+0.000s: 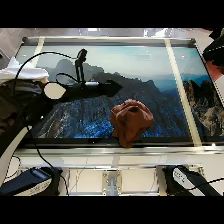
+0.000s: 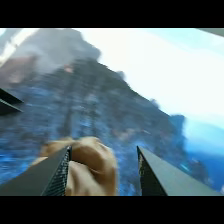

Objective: Fold the shirts.

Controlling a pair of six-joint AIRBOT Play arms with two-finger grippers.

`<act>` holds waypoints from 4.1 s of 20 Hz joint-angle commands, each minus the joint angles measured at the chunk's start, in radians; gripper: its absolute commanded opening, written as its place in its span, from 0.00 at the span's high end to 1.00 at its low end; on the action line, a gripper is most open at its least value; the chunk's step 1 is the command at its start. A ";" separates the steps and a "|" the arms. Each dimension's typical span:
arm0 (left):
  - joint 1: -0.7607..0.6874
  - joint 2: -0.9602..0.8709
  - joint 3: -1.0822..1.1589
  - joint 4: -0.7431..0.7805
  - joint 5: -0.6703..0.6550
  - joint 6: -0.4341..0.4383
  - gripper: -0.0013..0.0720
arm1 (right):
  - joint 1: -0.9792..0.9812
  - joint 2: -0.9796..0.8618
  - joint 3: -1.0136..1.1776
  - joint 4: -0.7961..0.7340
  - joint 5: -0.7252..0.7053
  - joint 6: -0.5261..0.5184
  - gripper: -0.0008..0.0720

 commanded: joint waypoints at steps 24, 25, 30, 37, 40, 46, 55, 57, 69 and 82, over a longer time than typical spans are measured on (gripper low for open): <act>-0.042 -0.418 -0.013 0.085 -0.066 -0.030 0.03 | 0.000 -0.041 -1.161 -0.113 -0.323 0.073 0.37; -0.051 -0.423 -0.013 0.085 -0.066 -0.031 0.03 | 0.000 -0.041 -1.162 -0.102 -0.322 0.063 0.37; -0.085 -0.455 -0.013 0.063 -0.070 -0.030 0.04 | 0.001 -0.041 -1.162 -0.046 -0.311 -0.003 0.37; -0.088 -0.467 -0.013 0.020 -0.069 -0.030 0.04 | 0.067 -0.042 -1.274 -0.053 -0.336 -0.072 0.37; -0.089 -0.469 -0.013 0.020 -0.069 -0.030 0.04 | 0.132 -0.042 -1.332 -0.056 -0.447 -0.081 0.37; -0.089 -0.469 -0.013 0.019 -0.021 -0.030 0.29 | 0.196 -0.046 -1.342 -0.051 -0.605 -0.081 0.91; 0.024 -0.352 0.009 0.006 -0.062 -0.029 0.97 | 0.196 0.026 -1.241 -0.105 -0.538 -0.081 0.97; 0.097 -0.223 0.009 0.006 -0.133 -0.029 0.97 | 0.196 0.098 -1.135 -0.129 -0.461 -0.081 0.97; 0.204 0.674 0.009 0.016 -0.205 -0.022 0.97 | 0.196 0.471 -0.389 0.023 -0.326 -0.080 0.98; 0.205 0.388 -0.435 0.546 -0.463 -0.256 0.97 | 0.254 -0.015 -0.729 0.166 -0.263 -0.082 0.97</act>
